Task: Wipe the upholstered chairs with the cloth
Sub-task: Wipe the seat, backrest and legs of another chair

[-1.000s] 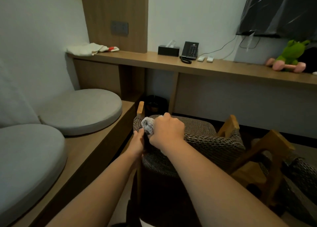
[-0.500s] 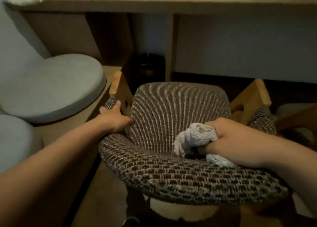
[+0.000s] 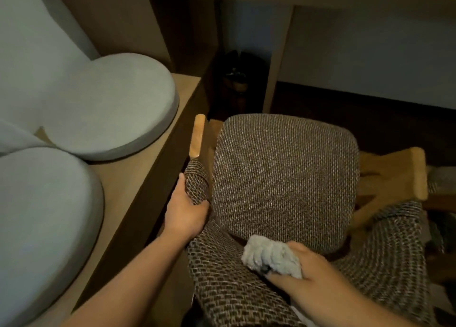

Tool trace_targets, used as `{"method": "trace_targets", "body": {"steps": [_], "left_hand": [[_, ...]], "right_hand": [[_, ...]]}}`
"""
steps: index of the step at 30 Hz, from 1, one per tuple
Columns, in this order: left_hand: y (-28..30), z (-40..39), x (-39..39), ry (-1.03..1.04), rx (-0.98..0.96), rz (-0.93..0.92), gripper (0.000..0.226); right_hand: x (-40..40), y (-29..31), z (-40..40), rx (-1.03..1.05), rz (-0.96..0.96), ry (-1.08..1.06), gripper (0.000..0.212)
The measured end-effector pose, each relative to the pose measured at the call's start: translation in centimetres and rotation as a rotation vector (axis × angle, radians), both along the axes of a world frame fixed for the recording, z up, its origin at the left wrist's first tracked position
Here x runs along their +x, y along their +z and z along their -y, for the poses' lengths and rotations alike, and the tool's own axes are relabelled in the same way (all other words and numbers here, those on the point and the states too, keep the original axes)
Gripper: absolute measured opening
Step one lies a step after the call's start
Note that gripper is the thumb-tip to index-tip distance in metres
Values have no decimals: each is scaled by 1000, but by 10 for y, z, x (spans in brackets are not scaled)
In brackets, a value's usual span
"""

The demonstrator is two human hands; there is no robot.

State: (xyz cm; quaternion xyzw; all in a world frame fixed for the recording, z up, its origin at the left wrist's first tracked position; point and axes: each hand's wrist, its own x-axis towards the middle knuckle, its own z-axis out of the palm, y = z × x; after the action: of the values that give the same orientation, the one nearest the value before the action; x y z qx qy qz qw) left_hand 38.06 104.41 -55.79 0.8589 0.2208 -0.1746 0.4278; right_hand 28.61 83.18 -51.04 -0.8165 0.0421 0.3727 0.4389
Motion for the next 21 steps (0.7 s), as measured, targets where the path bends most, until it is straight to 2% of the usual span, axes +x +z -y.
{"method": "trace_targets", "body": {"steps": [3,8,11,14,16,18,21], "left_hand": [[2,0,9,54,-115,18,83],[-2,-2,22,131,-249,22,78],[-3,-7,21,201,-419,14,69],[-14,-21,22,204,-496,-5,56],[-25,-39,26,194,-551,-47,46],[-33,-59,35,218,-612,-137,37],[-38,-88,56,247,-619,-186,32]], "right_hand": [[18,-8,-17,99,-44,-134,26],[43,-14,-30,266,-158,-351,18],[63,-21,-60,308,1,-535,23],[111,-27,-103,147,364,-600,21],[156,-35,-134,24,501,-508,26],[199,-55,-164,-104,513,-422,46],[246,-76,-195,-369,425,-446,68]]}}
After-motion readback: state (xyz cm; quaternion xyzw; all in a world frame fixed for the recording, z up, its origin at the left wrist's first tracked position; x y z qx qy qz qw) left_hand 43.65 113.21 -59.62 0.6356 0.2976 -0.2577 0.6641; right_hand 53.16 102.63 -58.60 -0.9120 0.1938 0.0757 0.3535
